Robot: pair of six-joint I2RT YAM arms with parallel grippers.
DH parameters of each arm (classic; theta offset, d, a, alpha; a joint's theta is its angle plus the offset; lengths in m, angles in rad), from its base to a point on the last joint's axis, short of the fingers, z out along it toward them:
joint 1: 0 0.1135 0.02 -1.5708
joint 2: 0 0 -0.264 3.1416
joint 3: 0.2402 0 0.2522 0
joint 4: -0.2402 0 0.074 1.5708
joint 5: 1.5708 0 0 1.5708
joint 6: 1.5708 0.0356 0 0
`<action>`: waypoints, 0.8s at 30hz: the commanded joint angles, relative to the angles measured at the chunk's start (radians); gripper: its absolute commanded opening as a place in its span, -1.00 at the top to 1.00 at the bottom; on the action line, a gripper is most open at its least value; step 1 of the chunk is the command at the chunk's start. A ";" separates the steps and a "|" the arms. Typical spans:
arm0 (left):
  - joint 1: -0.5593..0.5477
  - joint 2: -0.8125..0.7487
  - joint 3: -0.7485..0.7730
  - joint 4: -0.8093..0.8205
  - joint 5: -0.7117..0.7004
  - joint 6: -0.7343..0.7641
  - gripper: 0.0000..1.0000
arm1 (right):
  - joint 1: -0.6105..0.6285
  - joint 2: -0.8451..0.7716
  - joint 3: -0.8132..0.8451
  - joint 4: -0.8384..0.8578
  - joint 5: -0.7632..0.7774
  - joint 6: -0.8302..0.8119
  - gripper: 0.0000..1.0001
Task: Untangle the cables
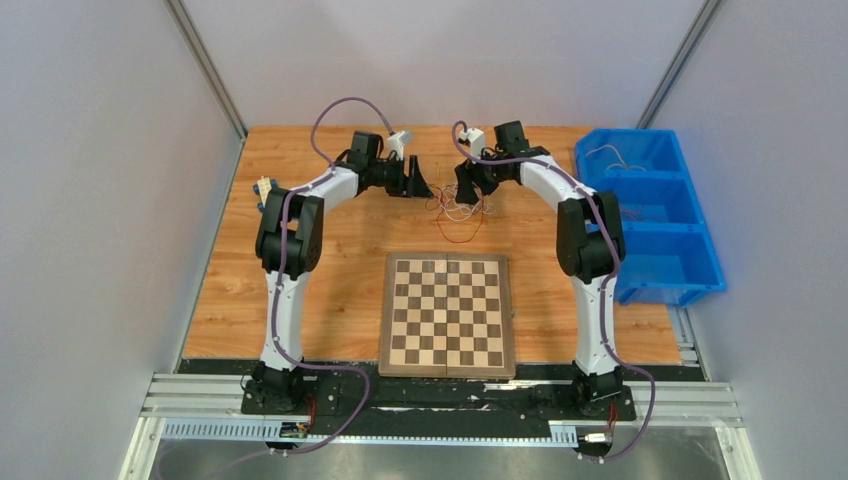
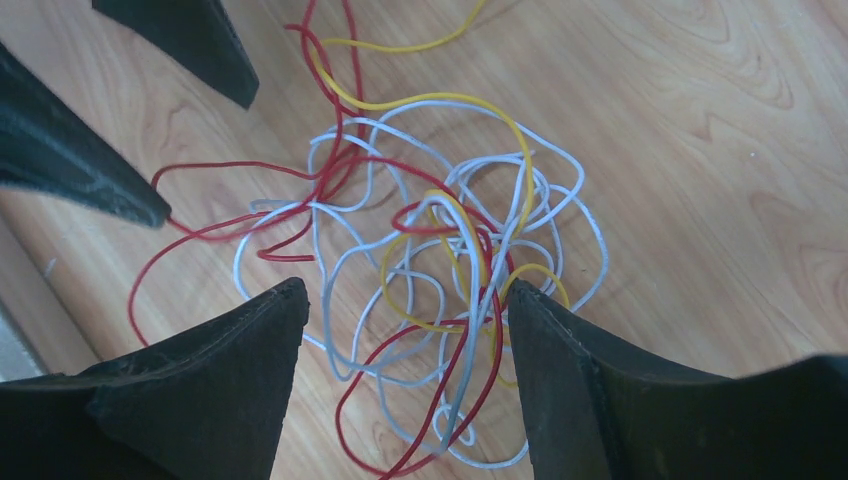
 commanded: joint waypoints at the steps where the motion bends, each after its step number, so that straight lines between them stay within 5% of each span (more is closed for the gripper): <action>1: -0.035 0.032 0.065 0.047 0.013 -0.014 -0.27 | 0.003 0.022 0.027 0.051 0.069 0.009 -0.43; 5: -0.035 -0.002 0.043 0.058 0.011 -0.023 0.19 | 0.003 0.047 0.022 0.057 0.115 0.001 -0.37; 7: -0.034 -0.049 0.002 0.070 0.013 0.003 0.05 | 0.003 0.054 0.027 0.061 0.125 0.000 -0.34; 8: -0.035 -0.074 -0.026 0.076 0.012 0.017 -0.31 | 0.003 0.059 0.029 0.063 0.124 0.000 -0.32; 10: -0.034 -0.090 -0.051 0.091 0.000 0.023 -0.65 | 0.003 0.064 0.034 0.065 0.119 0.003 -0.29; 13: -0.034 -0.075 -0.046 0.083 -0.007 0.031 -0.72 | 0.003 0.060 0.029 0.065 0.111 0.000 -0.27; 20: -0.042 0.000 -0.003 0.095 0.058 -0.009 -0.60 | 0.002 0.049 0.008 0.063 0.082 0.010 -0.26; 24: -0.042 -0.007 -0.004 0.096 0.046 0.003 -0.20 | 0.003 0.062 0.022 0.063 0.080 0.019 -0.23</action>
